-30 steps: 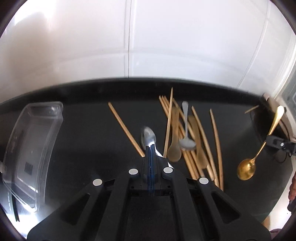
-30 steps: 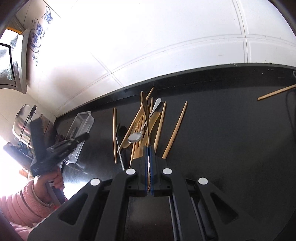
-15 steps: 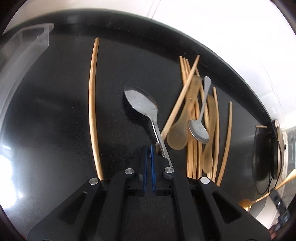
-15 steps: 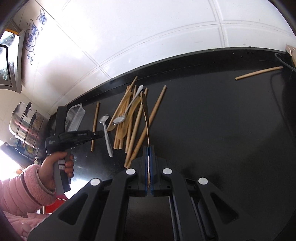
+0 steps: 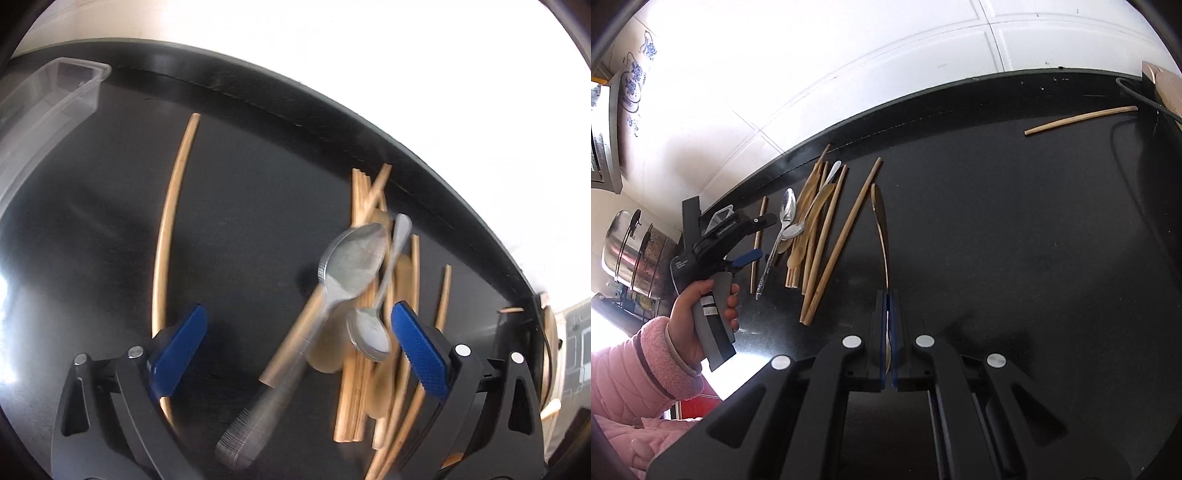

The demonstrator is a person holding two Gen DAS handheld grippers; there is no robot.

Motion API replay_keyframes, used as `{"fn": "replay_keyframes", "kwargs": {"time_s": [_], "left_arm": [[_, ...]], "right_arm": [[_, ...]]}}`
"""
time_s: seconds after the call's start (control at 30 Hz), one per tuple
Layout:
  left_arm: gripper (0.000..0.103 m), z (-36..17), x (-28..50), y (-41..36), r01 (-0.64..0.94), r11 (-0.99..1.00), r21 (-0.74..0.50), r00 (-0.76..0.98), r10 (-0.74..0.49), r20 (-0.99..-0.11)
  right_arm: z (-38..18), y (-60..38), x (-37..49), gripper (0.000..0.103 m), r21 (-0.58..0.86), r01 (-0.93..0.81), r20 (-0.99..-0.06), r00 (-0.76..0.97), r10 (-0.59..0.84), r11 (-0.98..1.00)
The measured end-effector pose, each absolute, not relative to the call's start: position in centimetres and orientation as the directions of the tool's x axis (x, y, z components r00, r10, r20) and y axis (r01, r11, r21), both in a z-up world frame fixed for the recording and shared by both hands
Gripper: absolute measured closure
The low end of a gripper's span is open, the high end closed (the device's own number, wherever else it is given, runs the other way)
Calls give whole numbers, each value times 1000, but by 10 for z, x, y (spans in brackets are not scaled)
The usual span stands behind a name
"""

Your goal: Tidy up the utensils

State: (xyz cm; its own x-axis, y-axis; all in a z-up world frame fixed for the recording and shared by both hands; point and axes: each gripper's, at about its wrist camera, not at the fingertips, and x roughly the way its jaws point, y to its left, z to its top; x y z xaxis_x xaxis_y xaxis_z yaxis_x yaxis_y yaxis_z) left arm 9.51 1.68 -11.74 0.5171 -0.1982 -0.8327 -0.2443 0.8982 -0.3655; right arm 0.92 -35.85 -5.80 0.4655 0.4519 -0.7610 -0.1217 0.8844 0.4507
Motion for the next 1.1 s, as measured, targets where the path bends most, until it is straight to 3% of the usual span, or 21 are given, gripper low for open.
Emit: {"fn": "replay_keyframes", "kwargs": {"time_s": [0.13,0.23,0.27,0.43,0.53,0.6,0.67,0.77,0.93,1.1], "left_arm": [[9,-119,99,7,-216,927,-305,499,-164,-851],[52,-116,105,6,-179,945,-273,480,-158,-863],[58,-116,107,5,-152,951,-269,470,-170,-866],[61,-114,123,-8,-22,978,-209,435,-178,-882],[74,-113,127,-9,26,971,-238,432,-225,-873],[77,-112,128,-11,64,969,-237,440,-240,-865],[89,-111,127,-8,84,968,-236,447,-249,-859],[95,-109,126,-6,112,967,-229,452,-255,-855],[103,-101,121,-9,134,961,-240,483,-275,-831],[103,-101,116,-11,145,961,-235,482,-276,-832]], "right_arm": [[-63,-361,16,101,465,-121,-762,451,465,877],[-64,-360,21,101,467,-129,-761,445,472,875],[-64,-360,22,101,470,-129,-760,444,475,873],[-68,-363,27,101,482,-133,-756,437,487,866],[-70,-365,26,101,486,-131,-755,436,491,864],[-73,-368,26,101,489,-125,-755,436,491,863],[-74,-371,25,101,497,-112,-753,437,492,861],[-74,-374,24,101,504,-98,-752,439,491,858],[-73,-373,21,101,501,-93,-754,442,487,860],[-70,-368,20,101,493,-100,-755,445,482,864]]}}
